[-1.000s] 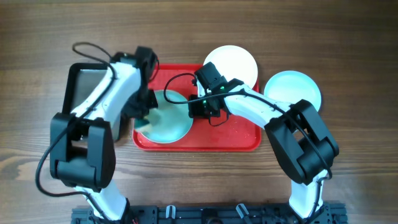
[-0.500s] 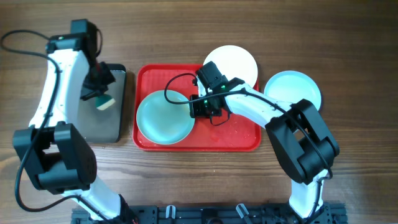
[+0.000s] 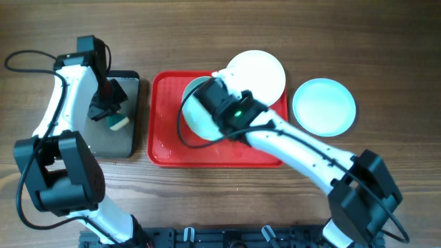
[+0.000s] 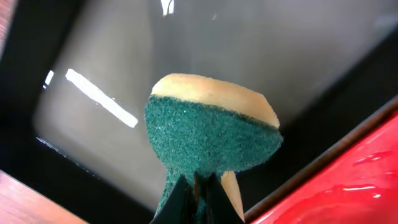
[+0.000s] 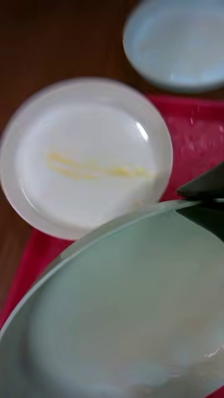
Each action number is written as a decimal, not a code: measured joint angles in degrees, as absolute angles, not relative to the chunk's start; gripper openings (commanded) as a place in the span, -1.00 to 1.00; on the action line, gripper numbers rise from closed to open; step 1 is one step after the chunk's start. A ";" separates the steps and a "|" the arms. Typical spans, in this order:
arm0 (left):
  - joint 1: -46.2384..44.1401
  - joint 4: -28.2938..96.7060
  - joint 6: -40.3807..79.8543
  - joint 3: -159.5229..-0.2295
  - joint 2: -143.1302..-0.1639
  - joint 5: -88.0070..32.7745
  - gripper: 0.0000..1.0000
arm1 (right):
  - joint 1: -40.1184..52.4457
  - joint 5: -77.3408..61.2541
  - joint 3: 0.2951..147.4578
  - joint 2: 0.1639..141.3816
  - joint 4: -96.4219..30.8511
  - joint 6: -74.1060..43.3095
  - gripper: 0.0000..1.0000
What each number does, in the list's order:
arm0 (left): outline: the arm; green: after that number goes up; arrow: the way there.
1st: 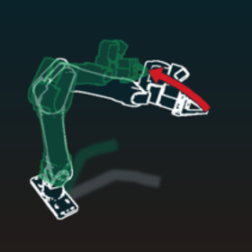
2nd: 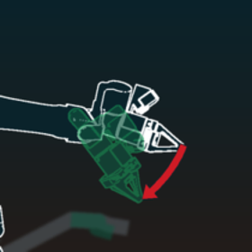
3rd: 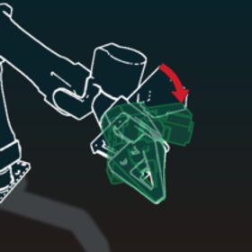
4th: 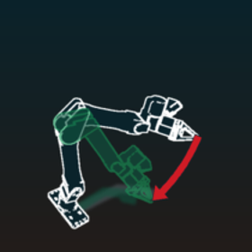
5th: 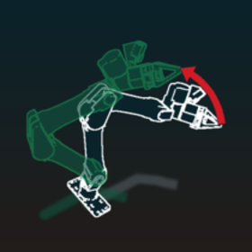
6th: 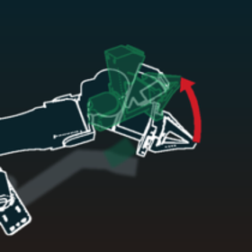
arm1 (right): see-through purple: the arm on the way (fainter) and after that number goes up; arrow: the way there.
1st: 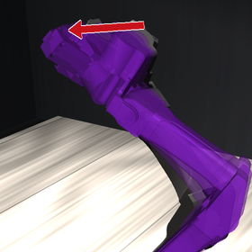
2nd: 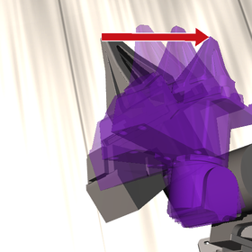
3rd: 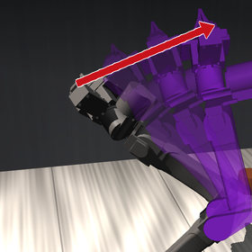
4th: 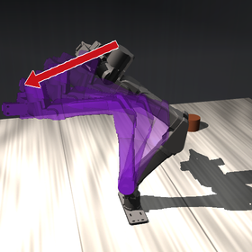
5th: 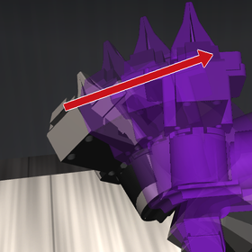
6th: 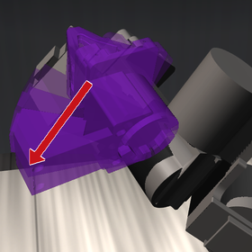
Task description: Clean dirty plates on tray and stack at the side
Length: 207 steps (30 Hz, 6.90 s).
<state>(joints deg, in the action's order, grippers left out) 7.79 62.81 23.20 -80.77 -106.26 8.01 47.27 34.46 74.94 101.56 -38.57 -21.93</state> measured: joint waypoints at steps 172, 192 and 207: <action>-13.98 40.21 21.04 -68.88 -106.28 -2.46 -0.92 | 30.44 -14.94 75.92 117.45 -29.30 -37.15 -0.91; -22.26 28.05 22.22 -68.58 -110.34 -4.56 -0.92 | 29.30 -14.35 75.92 117.60 -28.60 -36.88 -0.91; -12.93 38.30 22.85 -70.32 -110.80 -13.65 -0.92 | 30.15 -17.04 76.03 117.78 -30.22 -36.77 -0.91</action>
<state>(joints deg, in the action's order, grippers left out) -12.93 38.30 22.85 -70.32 -110.80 -13.65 30.15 -17.04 76.03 117.78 -30.22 -36.77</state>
